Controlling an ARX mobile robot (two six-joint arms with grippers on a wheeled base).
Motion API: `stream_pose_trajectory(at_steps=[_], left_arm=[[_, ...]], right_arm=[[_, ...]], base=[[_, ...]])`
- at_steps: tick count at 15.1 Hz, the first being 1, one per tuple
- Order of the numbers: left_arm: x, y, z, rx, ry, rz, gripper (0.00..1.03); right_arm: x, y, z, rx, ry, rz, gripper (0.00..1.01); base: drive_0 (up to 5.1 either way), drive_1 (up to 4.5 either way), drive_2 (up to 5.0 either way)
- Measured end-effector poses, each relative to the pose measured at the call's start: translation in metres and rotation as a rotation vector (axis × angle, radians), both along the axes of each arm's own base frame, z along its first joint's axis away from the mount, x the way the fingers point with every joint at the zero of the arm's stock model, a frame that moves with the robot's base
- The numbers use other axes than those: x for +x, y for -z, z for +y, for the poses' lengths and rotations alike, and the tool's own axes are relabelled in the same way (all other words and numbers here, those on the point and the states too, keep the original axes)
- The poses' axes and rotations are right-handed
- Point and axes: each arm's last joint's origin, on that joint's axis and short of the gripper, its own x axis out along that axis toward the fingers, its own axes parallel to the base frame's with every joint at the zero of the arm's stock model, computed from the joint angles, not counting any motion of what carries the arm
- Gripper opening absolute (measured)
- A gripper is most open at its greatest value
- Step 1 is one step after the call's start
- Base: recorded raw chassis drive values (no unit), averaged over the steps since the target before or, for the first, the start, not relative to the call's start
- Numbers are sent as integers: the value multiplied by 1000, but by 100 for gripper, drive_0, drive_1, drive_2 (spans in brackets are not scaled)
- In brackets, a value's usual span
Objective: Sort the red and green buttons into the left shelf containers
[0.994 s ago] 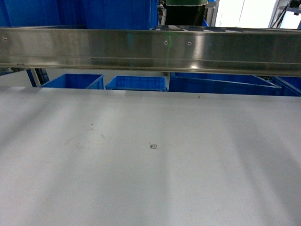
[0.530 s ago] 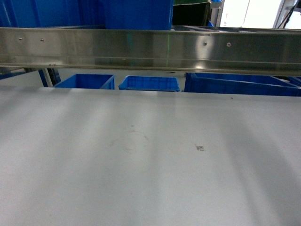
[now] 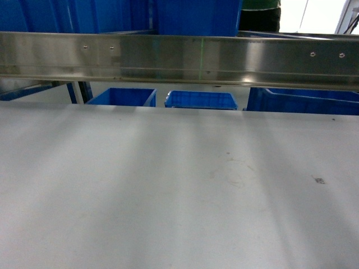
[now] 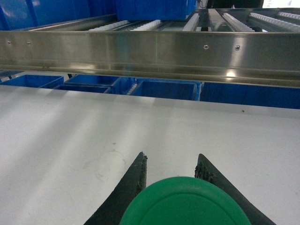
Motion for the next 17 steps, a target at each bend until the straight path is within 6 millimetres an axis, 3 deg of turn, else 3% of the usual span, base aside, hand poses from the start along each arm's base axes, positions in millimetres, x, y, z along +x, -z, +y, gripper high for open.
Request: stream_pose_trajectory(at_steps=[17], left_arm=[[0,0,0,0,-1,0,29]], right_arm=[[0,0,0,0,0,-1,28]], base=[[-494,230,250]])
